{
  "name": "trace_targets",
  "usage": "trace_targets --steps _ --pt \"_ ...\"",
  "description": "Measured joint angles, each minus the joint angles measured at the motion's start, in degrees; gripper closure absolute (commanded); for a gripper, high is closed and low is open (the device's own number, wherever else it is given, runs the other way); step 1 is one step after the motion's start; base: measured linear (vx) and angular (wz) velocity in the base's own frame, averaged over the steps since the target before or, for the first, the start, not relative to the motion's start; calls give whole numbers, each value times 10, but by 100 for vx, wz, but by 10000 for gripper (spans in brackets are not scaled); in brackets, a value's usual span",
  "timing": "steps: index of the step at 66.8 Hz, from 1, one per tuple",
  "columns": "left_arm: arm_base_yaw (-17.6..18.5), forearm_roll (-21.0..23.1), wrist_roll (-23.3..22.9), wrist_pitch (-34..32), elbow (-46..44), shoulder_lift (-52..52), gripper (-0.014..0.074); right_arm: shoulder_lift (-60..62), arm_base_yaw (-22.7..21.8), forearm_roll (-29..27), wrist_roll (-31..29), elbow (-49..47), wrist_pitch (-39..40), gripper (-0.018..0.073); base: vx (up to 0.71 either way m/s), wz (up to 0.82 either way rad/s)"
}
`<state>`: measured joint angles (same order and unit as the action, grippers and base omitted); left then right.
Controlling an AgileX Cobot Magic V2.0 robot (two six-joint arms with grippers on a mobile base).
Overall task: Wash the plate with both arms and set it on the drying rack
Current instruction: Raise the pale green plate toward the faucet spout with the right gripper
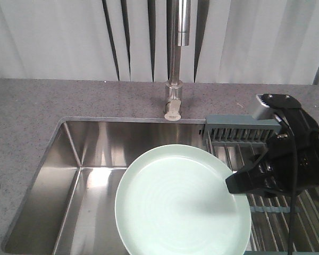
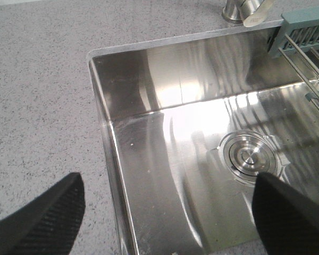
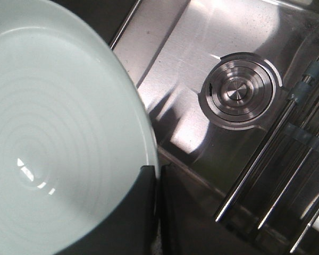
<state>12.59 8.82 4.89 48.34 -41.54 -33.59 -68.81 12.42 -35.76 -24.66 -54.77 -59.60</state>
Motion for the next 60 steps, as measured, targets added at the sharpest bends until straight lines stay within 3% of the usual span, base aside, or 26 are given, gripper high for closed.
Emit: trace_targets --steps 16,60 --pt "0 0 0 1 31 54 6 0 0 0 0 0 0 564 0 0" --pt "0 0 0 0 34 57 6 0 0 0 0 0 0 564 0 0"
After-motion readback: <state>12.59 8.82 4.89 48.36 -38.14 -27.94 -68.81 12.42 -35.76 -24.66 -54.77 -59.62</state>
